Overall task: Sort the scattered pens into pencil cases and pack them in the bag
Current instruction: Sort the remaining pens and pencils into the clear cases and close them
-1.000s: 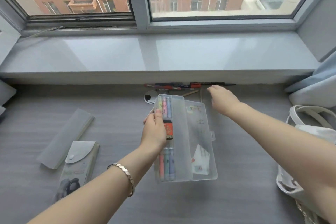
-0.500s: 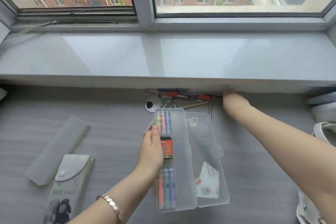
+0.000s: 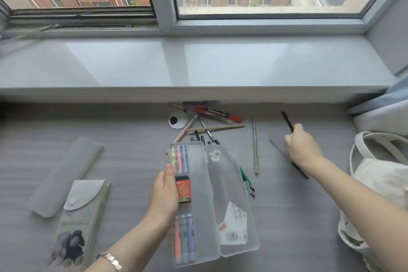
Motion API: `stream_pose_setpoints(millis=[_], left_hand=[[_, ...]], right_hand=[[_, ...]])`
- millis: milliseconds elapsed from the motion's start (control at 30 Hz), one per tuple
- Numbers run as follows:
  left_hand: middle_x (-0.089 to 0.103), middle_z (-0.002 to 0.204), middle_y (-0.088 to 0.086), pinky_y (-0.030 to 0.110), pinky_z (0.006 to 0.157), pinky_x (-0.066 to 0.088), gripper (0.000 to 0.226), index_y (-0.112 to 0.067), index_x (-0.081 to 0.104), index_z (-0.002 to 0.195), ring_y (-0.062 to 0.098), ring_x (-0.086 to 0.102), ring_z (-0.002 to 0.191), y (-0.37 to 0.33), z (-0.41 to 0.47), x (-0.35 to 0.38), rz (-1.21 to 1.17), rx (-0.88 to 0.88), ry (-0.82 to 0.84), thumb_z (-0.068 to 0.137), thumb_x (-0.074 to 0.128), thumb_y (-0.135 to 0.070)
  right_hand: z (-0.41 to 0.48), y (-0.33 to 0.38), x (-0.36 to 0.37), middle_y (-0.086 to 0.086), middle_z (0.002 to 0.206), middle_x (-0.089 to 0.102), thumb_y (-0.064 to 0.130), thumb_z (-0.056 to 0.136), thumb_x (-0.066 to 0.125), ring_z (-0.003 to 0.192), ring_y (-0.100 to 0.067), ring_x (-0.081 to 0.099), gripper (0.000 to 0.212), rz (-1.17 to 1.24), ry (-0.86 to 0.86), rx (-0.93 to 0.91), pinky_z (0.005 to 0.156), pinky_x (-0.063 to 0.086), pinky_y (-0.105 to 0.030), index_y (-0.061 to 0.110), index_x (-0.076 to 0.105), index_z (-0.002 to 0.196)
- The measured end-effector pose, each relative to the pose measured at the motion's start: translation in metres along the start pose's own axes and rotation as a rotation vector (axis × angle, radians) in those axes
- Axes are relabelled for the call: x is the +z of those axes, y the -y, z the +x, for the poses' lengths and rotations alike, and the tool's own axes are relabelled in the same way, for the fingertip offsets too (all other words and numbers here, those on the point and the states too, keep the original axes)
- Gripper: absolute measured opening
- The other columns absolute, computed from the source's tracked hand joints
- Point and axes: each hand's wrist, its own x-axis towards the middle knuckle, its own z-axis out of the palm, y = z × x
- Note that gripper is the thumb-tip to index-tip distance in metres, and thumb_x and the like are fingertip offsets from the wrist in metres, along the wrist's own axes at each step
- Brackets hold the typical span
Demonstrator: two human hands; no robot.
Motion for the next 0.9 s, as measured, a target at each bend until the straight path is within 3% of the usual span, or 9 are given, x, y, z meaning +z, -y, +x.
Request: stream_pose_setpoints(millis=[67,200,400,500,567,633,733,833,900], left_hand=[[0.068,0.096,0.015,0.039,0.082,0.048,0.039,-0.021,0.056,0.086,0.029,0.063,0.093,0.001,-0.005,-0.001,0.009,0.006,0.008,0.1,0.024,-0.039],[0.068,0.092,0.012,0.034,0.075,0.047,0.04,-0.02,0.057,0.087,0.026,0.063,0.088,-0.002,-0.011,0.0,0.003,0.015,0.022,0.1,0.024,-0.039],[0.068,0.092,0.01,0.036,0.076,0.049,0.04,-0.021,0.057,0.089,0.026,0.064,0.089,-0.003,-0.02,0.001,-0.004,0.018,0.029,0.099,0.024,-0.041],[0.068,0.093,0.013,0.041,0.084,0.05,0.041,-0.02,0.057,0.087,0.029,0.064,0.091,-0.003,-0.025,0.0,-0.007,0.019,0.028,0.099,0.024,-0.041],[0.068,0.095,0.014,0.042,0.086,0.05,0.042,-0.018,0.057,0.09,0.03,0.064,0.093,-0.004,-0.027,-0.002,-0.01,0.027,0.024,0.099,0.023,-0.041],[0.068,0.096,0.015,0.04,0.083,0.049,0.042,-0.017,0.057,0.091,0.029,0.064,0.093,-0.004,-0.029,-0.004,-0.007,0.032,0.018,0.099,0.023,-0.041],[0.068,0.094,0.011,0.032,0.074,0.048,0.039,-0.022,0.055,0.085,0.026,0.064,0.09,-0.004,-0.033,-0.006,-0.018,0.044,-0.001,0.099,0.023,-0.04],[0.067,0.096,0.009,0.034,0.078,0.049,0.04,-0.023,0.057,0.09,0.023,0.063,0.092,-0.002,-0.035,-0.008,-0.023,0.055,-0.027,0.099,0.023,-0.041],[0.067,0.094,0.008,0.03,0.075,0.049,0.043,-0.017,0.057,0.098,0.018,0.062,0.086,-0.002,-0.037,-0.008,-0.023,0.062,-0.048,0.099,0.022,-0.041]], right_hand=[[-0.011,-0.011,-0.003,-0.032,0.102,0.057,0.014,0.093,0.038,0.091,-0.042,0.053,0.013,-0.041,0.062,0.058,0.072,0.039,-0.04,0.002,0.035,0.09],[-0.032,-0.028,0.005,-0.021,0.113,0.058,0.039,0.093,0.046,0.104,-0.035,0.056,0.031,-0.288,0.244,-0.002,0.075,0.042,-0.037,0.009,0.037,0.09],[-0.06,-0.03,0.019,-0.017,0.113,0.052,0.03,0.095,0.042,0.101,-0.033,0.055,0.026,-0.331,0.196,-0.049,0.074,0.041,-0.036,0.005,0.049,0.1],[-0.077,-0.01,0.008,-0.012,0.09,0.061,0.015,0.087,0.052,0.085,-0.032,0.057,0.004,-0.016,0.109,-0.038,0.063,0.037,-0.032,0.012,0.05,0.087],[-0.096,0.015,-0.006,-0.006,0.072,0.06,0.006,0.083,0.054,0.064,-0.025,0.053,0.01,0.261,0.127,-0.116,0.055,0.038,-0.03,0.015,0.054,0.086],[-0.124,0.043,-0.02,-0.004,0.063,0.06,-0.003,0.082,0.049,0.044,-0.013,0.045,0.022,0.531,0.265,-0.157,0.044,0.035,-0.022,0.017,0.059,0.082],[-0.165,0.075,-0.04,-0.007,0.059,0.065,-0.009,0.085,0.039,0.031,-0.006,0.038,0.026,0.893,0.616,-0.047,0.032,0.023,-0.014,0.002,0.062,0.09],[-0.189,0.085,-0.048,0.0,0.05,0.064,-0.004,0.089,0.04,0.03,-0.002,0.037,0.019,0.972,0.944,-0.004,0.03,0.017,-0.01,-0.008,0.052,0.103],[-0.199,0.087,-0.04,-0.001,0.054,0.066,0.007,0.093,0.048,0.03,-0.002,0.037,0.01,0.936,0.942,-0.017,0.031,0.019,-0.01,-0.001,0.053,0.094]])
